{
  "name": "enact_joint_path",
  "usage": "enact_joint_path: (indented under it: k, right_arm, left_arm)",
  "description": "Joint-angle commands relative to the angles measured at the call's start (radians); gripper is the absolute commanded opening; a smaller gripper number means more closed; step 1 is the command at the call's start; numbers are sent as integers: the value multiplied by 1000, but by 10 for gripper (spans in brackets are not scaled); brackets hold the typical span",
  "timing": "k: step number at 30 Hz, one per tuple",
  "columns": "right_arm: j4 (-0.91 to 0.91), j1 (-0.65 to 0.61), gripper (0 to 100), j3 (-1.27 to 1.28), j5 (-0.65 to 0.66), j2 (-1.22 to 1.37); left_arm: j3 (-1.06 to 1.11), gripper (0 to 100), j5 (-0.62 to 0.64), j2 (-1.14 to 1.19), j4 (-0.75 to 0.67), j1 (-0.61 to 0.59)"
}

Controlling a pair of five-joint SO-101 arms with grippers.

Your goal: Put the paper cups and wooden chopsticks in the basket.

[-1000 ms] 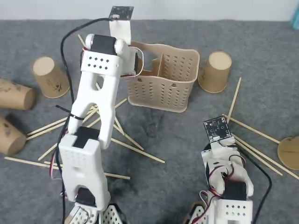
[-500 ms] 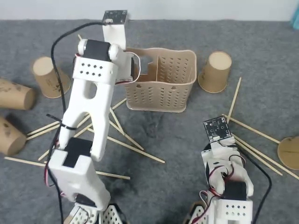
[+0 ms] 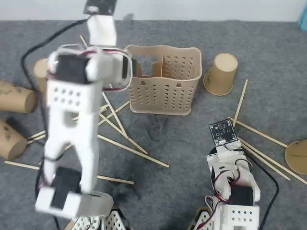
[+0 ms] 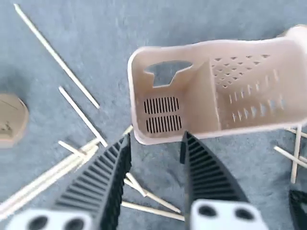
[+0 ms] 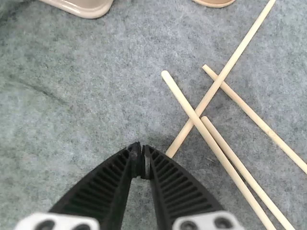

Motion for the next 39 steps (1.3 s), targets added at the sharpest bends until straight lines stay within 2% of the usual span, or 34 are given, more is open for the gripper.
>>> enact_joint_path:
  k: [1,7,11,17,21,26,30,35,39]
  right_arm:
    - [-22,-2,9,-2,11,-12]
    - [-4,-2,8,-23,5,-12]
    - [44,2,8,-54,5,-12]
    - [45,131,8,-104,9,-13]
    - [70,288,8,-213,49,-10]
    - [151,483,9,-451,178,-7]
    - [148,662,9,-551,258,25]
    - [48,812,9,-618,285,269]
    - [-76,889,11,-721,285,553]
  left_arm:
    - [108,128,-57,-172,35,-5]
    - [423,54,-112,-379,-12,-28]
    - [662,13,-114,-506,-135,-118]
    - [1127,12,-115,-717,-397,-318]
    - [1392,12,-117,-859,-526,-431]
    - [1598,12,-169,-974,-559,-393]
    - [1699,12,-193,-1017,-606,-381]
    - [1882,12,-199,-1025,-812,-387]
    - [1885,12,-199,-1023,-798,-382]
